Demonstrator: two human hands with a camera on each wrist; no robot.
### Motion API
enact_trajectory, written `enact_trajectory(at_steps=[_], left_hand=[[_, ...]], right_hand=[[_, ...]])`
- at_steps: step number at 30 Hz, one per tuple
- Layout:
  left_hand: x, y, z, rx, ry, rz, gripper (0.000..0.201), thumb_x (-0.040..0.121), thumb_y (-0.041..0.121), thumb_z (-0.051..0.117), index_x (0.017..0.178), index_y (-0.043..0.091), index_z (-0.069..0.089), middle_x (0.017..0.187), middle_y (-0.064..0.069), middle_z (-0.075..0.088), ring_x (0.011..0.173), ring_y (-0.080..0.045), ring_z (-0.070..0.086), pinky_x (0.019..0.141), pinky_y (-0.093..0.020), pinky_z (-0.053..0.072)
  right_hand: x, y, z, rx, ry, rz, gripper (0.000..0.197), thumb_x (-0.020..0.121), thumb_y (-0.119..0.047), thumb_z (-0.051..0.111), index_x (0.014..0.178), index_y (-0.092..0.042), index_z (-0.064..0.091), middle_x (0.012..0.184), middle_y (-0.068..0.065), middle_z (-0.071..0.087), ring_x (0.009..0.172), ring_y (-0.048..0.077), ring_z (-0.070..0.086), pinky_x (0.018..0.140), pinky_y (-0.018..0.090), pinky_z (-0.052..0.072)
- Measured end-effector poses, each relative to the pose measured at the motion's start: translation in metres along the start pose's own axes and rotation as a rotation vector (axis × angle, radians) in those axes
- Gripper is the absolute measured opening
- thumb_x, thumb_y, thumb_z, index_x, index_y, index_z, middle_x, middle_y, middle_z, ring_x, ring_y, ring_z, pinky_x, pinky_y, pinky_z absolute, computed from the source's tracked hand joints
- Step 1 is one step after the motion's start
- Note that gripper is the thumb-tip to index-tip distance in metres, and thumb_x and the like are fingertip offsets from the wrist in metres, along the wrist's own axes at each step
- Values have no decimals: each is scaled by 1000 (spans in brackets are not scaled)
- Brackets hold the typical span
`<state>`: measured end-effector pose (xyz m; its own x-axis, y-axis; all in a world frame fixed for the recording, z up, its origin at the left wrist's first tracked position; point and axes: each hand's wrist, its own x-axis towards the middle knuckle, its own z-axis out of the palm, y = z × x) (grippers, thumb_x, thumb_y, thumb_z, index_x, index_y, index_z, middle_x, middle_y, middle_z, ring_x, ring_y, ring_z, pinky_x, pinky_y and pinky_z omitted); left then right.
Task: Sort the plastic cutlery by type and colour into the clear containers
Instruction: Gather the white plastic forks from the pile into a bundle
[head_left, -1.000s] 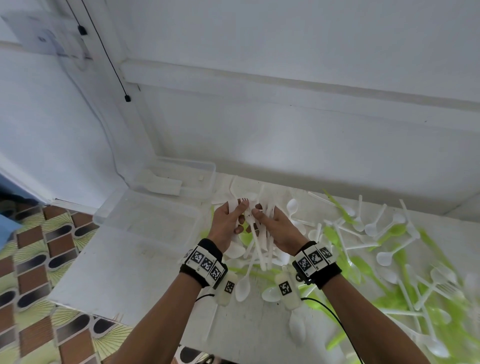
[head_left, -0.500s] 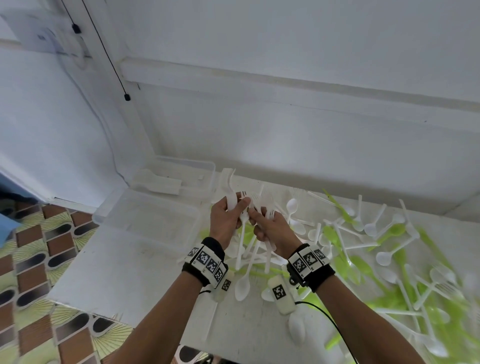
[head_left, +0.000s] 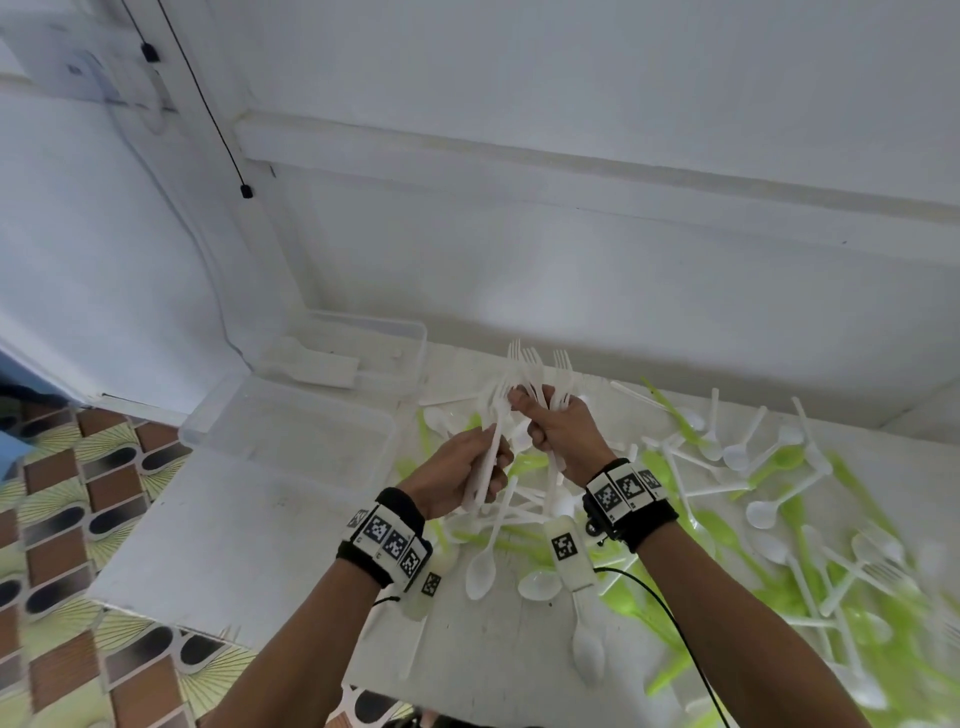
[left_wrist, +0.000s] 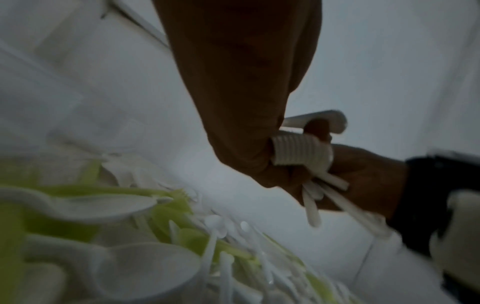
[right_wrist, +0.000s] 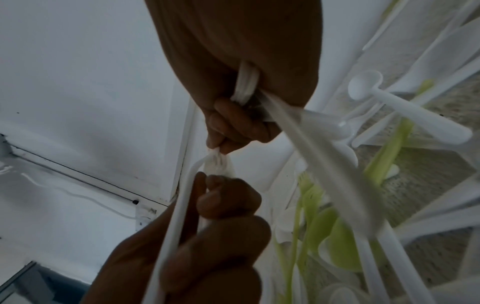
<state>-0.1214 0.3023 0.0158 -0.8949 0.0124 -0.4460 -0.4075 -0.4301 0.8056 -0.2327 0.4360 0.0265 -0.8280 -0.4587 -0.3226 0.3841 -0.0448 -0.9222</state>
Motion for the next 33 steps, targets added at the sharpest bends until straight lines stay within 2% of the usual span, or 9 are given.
enact_trajectory(at_steps=[4, 6, 11, 14, 17, 19, 24, 27, 33], left_hand=[[-3, 5, 1, -131, -71, -29, 34, 108, 37, 39, 108, 5, 50, 90, -13, 62, 72, -31, 63, 66, -38, 55], [-4, 7, 0, -132, -79, -39, 36, 109, 35, 37, 115, 4, 51, 95, -16, 67, 75, -34, 68, 64, -37, 59], [-5, 5, -4, -185, -71, -24, 28, 101, 34, 46, 108, 7, 53, 81, -8, 62, 54, -18, 58, 46, -22, 48], [-4, 6, -3, -217, -57, -34, 26, 103, 32, 44, 106, 8, 54, 81, -9, 62, 48, -17, 54, 39, -21, 43], [1, 7, -3, -226, -57, -46, 37, 104, 45, 42, 97, 10, 53, 78, -8, 58, 38, -15, 47, 32, -19, 34], [3, 7, -2, -179, -57, -47, 43, 101, 55, 44, 92, 13, 52, 75, -5, 54, 36, -11, 42, 31, -18, 32], [2, 1, 1, -156, -80, -15, 19, 102, 29, 52, 105, 11, 58, 72, -2, 51, 43, -8, 43, 41, -17, 37], [6, -2, 1, -189, -15, 6, 20, 102, 31, 52, 98, 12, 52, 70, -1, 47, 44, -10, 41, 39, -17, 32], [18, -1, -5, -240, 233, 84, 23, 106, 27, 47, 92, 10, 50, 72, -3, 50, 58, -16, 48, 43, -22, 37]], right_hand=[[-1, 7, 4, -11, 27, -5, 14, 87, -14, 79, 93, -8, 69, 66, -3, 56, 44, 11, 38, 41, 21, 30], [0, 9, 6, -23, 34, -4, 14, 87, -14, 79, 94, -7, 69, 61, -3, 55, 44, 12, 38, 41, 21, 30], [4, 10, 5, -9, 56, 29, 17, 85, -11, 81, 96, -8, 69, 68, -1, 63, 45, 12, 38, 40, 20, 31], [3, 12, 5, -5, 39, 74, 16, 85, -13, 81, 94, -9, 67, 68, -2, 60, 45, 11, 40, 41, 21, 31], [4, 15, 4, 32, 58, 109, 22, 83, -14, 83, 95, -9, 65, 73, 0, 60, 46, 11, 40, 40, 21, 30], [4, 17, 3, 34, 57, 123, 25, 83, -15, 83, 96, -8, 64, 75, 1, 58, 47, 11, 40, 40, 21, 30], [3, 17, 6, 75, 50, 139, 19, 85, -12, 81, 90, -11, 63, 69, -2, 56, 45, 9, 41, 40, 20, 31], [5, 15, 9, 28, 75, 135, 15, 92, -18, 74, 92, -11, 61, 77, 0, 62, 48, 11, 46, 42, 20, 35], [2, 26, 7, -74, 40, 65, 22, 102, -12, 51, 121, -2, 49, 93, 11, 72, 55, 15, 55, 46, 21, 40]])
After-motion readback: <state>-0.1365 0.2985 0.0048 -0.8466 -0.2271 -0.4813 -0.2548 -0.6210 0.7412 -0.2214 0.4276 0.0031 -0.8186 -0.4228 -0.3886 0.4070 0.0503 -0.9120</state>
